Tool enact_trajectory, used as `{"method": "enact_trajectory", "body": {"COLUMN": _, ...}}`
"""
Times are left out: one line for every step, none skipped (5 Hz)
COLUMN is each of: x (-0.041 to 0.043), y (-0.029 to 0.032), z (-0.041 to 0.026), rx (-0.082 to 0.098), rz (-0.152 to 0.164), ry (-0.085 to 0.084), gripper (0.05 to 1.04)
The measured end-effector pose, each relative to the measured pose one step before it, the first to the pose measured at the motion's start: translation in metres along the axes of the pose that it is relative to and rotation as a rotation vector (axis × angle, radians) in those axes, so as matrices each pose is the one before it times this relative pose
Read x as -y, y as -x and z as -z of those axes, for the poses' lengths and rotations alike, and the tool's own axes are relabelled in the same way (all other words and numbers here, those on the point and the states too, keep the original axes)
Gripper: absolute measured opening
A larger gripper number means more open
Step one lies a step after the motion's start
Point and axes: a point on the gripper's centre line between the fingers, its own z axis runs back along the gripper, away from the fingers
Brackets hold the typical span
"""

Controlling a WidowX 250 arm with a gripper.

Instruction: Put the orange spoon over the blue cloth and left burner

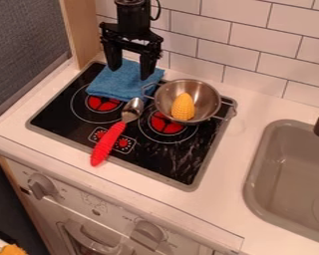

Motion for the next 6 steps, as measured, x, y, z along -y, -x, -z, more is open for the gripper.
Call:
{"method": "enact_trajectory", "body": {"x": 0.00183, "y": 0.00343, "z": 0.01177, "rx": -0.0253, "rz": -0.0074, "ry": 0.0141, "gripper": 0.999}}
{"method": "enact_trajectory", "body": {"x": 0.00629, "y": 0.01841, "z": -0.00418, "rx": -0.0098, "rz": 0.0105, "ry": 0.0475, "gripper": 0.999}}
{"method": "enact_trajectory", "body": {"x": -0.00305, "y": 0.02087, "z": -0.02571, "rx": 0.0647, "rz": 0.0088, "ry": 0.0056, "gripper": 0.999}}
{"method": "enact_trajectory", "body": {"x": 0.00685, "y": 0.03304, "z": -0.0127, "rx": 0.04, "rz": 0.0554, "ry": 0.0128, "gripper": 0.999}}
{"method": "enact_trajectory", "body": {"x": 0.00828, "y": 0.02416, "z": 0.02819, "rx": -0.0422, "rz": 0.0556, "ry": -0.0398, "gripper": 0.999}}
{"method": "enact_trajectory", "body": {"x": 0.00687, "y": 0.0078, "z": 0.02586, "rx": -0.0436, "rz": 0.0295, "ry": -0.0245, "gripper": 0.999}}
